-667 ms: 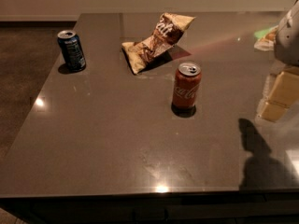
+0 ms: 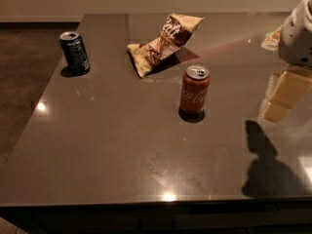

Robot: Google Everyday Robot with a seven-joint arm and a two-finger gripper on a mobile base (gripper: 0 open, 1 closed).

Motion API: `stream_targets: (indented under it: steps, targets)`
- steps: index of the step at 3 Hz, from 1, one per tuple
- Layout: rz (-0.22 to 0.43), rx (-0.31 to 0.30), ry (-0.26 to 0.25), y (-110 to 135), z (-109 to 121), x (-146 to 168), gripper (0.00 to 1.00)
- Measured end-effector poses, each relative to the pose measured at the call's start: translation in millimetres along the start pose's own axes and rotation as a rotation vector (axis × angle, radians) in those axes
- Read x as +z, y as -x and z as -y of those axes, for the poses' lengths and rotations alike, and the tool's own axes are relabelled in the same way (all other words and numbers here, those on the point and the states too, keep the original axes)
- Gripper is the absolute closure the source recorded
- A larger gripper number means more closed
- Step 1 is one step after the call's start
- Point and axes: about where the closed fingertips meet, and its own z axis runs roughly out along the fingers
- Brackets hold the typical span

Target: Move coke can near pepsi can

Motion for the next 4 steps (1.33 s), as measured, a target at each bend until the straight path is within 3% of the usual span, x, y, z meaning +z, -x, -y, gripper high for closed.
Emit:
stream_targets:
  steps: [1,4]
  targets:
    - [0.008,0.038,0.001,15,12,19,0.0]
    - [0.111,0.138,0.038,55,41,74,0.0]
